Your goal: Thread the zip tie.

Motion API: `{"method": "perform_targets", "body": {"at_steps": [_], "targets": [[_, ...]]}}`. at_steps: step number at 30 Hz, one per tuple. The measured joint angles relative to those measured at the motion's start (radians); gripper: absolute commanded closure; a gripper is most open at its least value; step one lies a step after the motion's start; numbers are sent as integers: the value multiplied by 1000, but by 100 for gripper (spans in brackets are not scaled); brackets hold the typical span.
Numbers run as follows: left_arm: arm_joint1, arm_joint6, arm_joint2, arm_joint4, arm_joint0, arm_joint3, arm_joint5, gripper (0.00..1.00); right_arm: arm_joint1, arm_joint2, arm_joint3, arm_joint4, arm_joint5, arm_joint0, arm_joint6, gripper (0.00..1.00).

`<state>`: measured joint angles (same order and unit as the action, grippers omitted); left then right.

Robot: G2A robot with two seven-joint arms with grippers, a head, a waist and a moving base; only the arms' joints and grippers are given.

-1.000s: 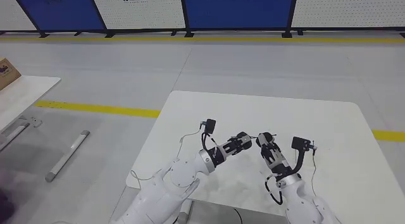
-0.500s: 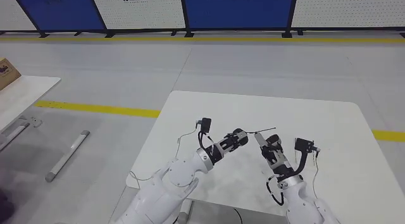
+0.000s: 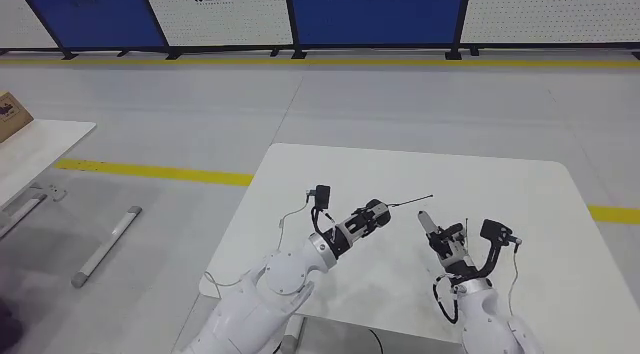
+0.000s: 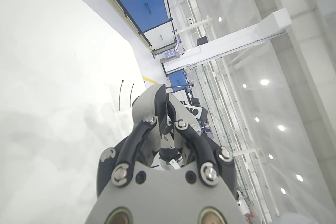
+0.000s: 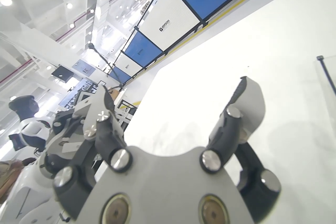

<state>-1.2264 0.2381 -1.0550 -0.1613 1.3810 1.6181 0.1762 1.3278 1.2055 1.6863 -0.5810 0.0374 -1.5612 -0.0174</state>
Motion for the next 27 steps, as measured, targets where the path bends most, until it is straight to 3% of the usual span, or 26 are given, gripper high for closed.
{"method": "perform_targets", "body": {"at_steps": [4, 10, 17, 21, 23, 27], "targets": [[-1, -13, 1, -6, 7, 11, 12, 100, -3, -16, -17, -163, -40, 24, 9, 0], [-1, -33, 1, 10, 19, 20, 25, 100, -8, -42, -46, -382, -56, 53, 24, 0], [-1, -34, 1, 10, 19, 20, 23, 100, -8, -43, -47, -366, -44, 51, 12, 0], [-2, -39, 9, 21, 20, 23, 25, 100, -10, -26, -46, -247, 50, 49, -60, 0], [-3, -39, 11, 25, 20, 24, 26, 100, -11, -22, -44, -248, 60, 48, -64, 60], [-3, -40, 12, 33, 22, 24, 27, 100, -10, -29, -44, -256, 66, 46, -56, 62]]}}
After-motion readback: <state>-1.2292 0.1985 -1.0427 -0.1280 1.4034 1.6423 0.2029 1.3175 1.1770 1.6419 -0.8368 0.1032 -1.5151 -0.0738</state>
